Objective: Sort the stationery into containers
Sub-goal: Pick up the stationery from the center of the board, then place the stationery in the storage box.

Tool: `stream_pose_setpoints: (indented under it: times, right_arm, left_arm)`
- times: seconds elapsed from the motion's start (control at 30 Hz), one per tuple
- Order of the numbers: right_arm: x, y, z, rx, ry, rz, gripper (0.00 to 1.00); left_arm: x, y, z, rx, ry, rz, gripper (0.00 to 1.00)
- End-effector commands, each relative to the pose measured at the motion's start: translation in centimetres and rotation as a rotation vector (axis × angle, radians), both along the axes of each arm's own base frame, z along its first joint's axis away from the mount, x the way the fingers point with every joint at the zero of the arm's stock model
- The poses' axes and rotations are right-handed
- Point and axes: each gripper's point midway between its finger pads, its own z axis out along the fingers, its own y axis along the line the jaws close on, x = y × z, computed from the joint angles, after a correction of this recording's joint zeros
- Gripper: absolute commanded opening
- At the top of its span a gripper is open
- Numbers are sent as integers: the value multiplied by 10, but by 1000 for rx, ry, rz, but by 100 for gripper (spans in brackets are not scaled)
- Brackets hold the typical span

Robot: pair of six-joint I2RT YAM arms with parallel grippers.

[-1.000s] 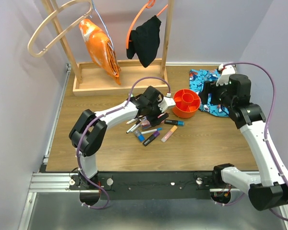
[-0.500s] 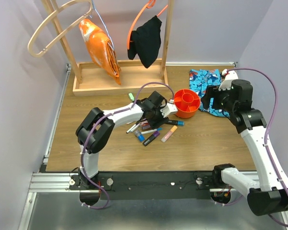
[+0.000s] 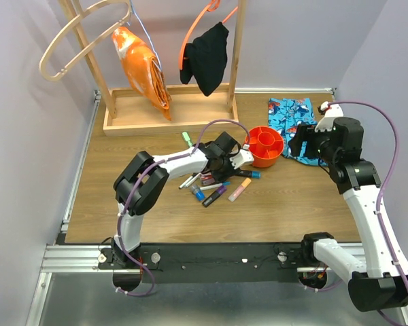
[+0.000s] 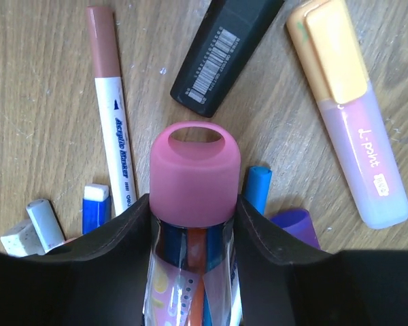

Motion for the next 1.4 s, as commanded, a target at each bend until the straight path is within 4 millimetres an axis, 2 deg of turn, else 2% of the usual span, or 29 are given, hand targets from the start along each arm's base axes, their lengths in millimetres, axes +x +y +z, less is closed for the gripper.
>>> stream_pose_setpoints:
  times: [0.0,0.03,0.13,0.17,0.23,0.3,0.47,0.5,0.57,0.6,0.63,0.67,0.7,0.73,0.77,0.8,0.83,0.87,0.9,0.93,0.97,1.0,1.03,1.07,1.1,1.13,1.17,1.23,1.37]
  right_arm:
    - [-5,1,-1,18,7,5,81]
    - [-4,0,-1,17,10,2,81]
    - [-2,0,4,6,6,6,81]
    - [-1,-1,4,0,8,6,81]
    - [1,-1,7,-8,3,10,81]
    - [3,-2,6,-21,5,14,81]
    - [9,-8,10,-52,-19,-4,80]
    - [10,-9,9,-53,-16,-6,80]
    - [12,-11,13,-54,-28,-14,80]
    - [14,-12,15,-54,-33,-17,80]
    - [15,-14,17,-55,-37,-24,80]
    - [16,-17,20,-62,-43,-41,79]
    - [18,-20,26,-89,-60,-38,80]
    - [19,-24,27,-98,-54,-46,79]
    - [20,-26,30,-114,-59,-47,79]
    - [21,-30,36,-127,-68,-59,79]
    - [22,-31,35,-136,-63,-63,79]
    - [23,-33,35,-149,-61,-65,79]
    - [23,-34,34,-151,-56,-69,79]
    - [23,-36,33,-151,-48,-76,79]
    - [25,-37,31,-148,-38,-80,79]
    - [25,-37,30,-141,-35,-77,79]
    - [25,-39,29,-139,-28,-82,79]
    - [26,-40,26,-134,-21,-87,79]
    - [26,-41,25,-134,-18,-86,79]
    - [26,-43,23,-132,-13,-94,79]
    - [26,-43,20,-132,-5,-95,79]
    - [26,-50,17,-126,3,-117,79]
    - [27,-54,11,-127,23,-125,79]
  left_arm:
    - [0,-5,28,-22,-32,-14,29]
    - [0,-6,37,-36,-36,-17,26]
    - [-3,-9,86,-121,-48,-23,17]
    - [-5,-8,111,-164,-70,-25,14]
    - [-10,-11,141,-223,-85,-51,5]
    - [-21,-18,183,-333,-108,-118,0]
    - [-32,-44,266,-670,-307,-258,0]
    - [-28,-55,281,-790,-391,-288,0]
    - [-25,-63,298,-924,-462,-302,0]
    - [-23,-69,319,-1038,-523,-305,0]
    - [-20,-74,324,-1076,-538,-308,0]
    - [-10,-85,313,-1090,-515,-295,0]
    - [-5,-89,336,-1155,-559,-299,0]
    - [-1,-95,338,-1183,-542,-287,0]
    - [10,-106,323,-1179,-521,-279,0]
    - [14,-110,339,-1217,-564,-292,0]
    - [19,-115,339,-1228,-564,-286,0]
    - [28,-124,324,-1219,-550,-278,0]
    - [34,-128,336,-1244,-584,-283,0]
    - [39,-133,335,-1248,-590,-281,0]
    - [47,-141,319,-1246,-545,-260,0]
    - [51,-144,328,-1266,-560,-257,0]
    - [55,-147,327,-1271,-558,-254,0]
    - [60,-153,316,-1266,-536,-242,0]
    - [63,-155,324,-1281,-547,-242,0]
    - [67,-158,322,-1283,-540,-234,0]
    - [71,-162,313,-1280,-522,-225,0]
    - [73,-167,312,-1290,-491,-225,0]
    - [78,-175,291,-1288,-443,-197,0]
